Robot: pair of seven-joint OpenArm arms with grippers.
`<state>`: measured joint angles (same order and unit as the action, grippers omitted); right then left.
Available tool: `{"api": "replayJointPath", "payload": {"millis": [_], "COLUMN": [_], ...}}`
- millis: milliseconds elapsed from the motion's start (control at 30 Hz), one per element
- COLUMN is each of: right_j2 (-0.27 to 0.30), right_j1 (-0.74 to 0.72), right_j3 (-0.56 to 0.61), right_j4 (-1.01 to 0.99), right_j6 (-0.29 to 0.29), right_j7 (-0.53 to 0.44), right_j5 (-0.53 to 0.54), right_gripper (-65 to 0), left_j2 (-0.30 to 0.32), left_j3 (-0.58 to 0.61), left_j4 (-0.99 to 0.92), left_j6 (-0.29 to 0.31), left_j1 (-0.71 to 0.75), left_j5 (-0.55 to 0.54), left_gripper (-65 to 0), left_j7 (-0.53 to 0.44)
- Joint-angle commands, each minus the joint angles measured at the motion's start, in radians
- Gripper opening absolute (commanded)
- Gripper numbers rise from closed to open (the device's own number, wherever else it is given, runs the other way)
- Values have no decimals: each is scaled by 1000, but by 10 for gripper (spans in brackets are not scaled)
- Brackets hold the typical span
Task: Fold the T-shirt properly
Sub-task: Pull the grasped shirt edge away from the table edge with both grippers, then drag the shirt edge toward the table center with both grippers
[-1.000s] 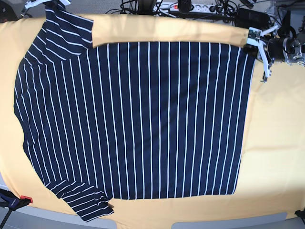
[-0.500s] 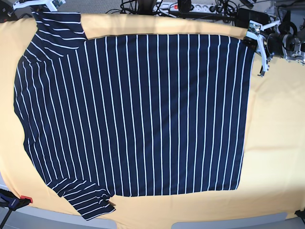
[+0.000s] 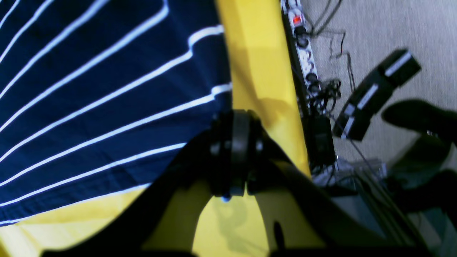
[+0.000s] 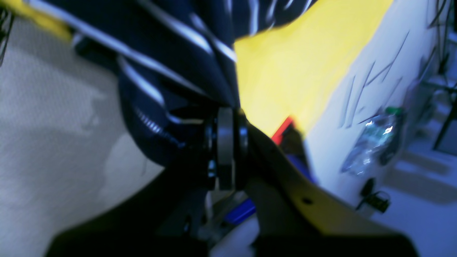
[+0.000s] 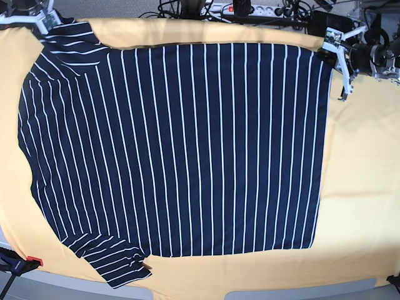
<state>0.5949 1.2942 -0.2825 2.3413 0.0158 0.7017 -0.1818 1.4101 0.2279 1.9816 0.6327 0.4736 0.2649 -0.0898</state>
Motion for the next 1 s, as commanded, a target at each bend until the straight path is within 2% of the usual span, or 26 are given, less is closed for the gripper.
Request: {"api": "replayJointPath", "payload": {"millis": [0,167,367,533,700,833,967], "right_j2": [4,4,4,37,80,123,150], "right_j1": [15,15,-98,-196,-299,-361,-426], "right_j3": [-35,-129,-145,-145,-145,-145,-145], "right_j4": [15,15,15,15,15,15,15], "right_j6": [-6,101,223,271,297,311,353], "right_j7": [-16,-49,-101,-105,-124,-157,-238], "right_j5": [-15,55,82,215,267,318,377], "right_gripper": [-650,-650,-650,-650,-650,-650,-650], "left_j2": [24,24,19,17,-4,-30,-76], "left_j3": [-13,-13,-13,-13,-13,-13,-13], "left_j4": [8,9,35,43,43,40,32], "left_j6": [-8,-8,-8,-8,-13,-72,-171], "left_j1": [-9,-9,-53,-137,-209,-226,-239], "left_j5": [-17,-16,-16,-16,-16,-9,-8], "left_gripper": [-650,-650,-650,-650,-650,-650,-650], "left_j7": [-14,-7,-7,-7,-8,14,76]}}
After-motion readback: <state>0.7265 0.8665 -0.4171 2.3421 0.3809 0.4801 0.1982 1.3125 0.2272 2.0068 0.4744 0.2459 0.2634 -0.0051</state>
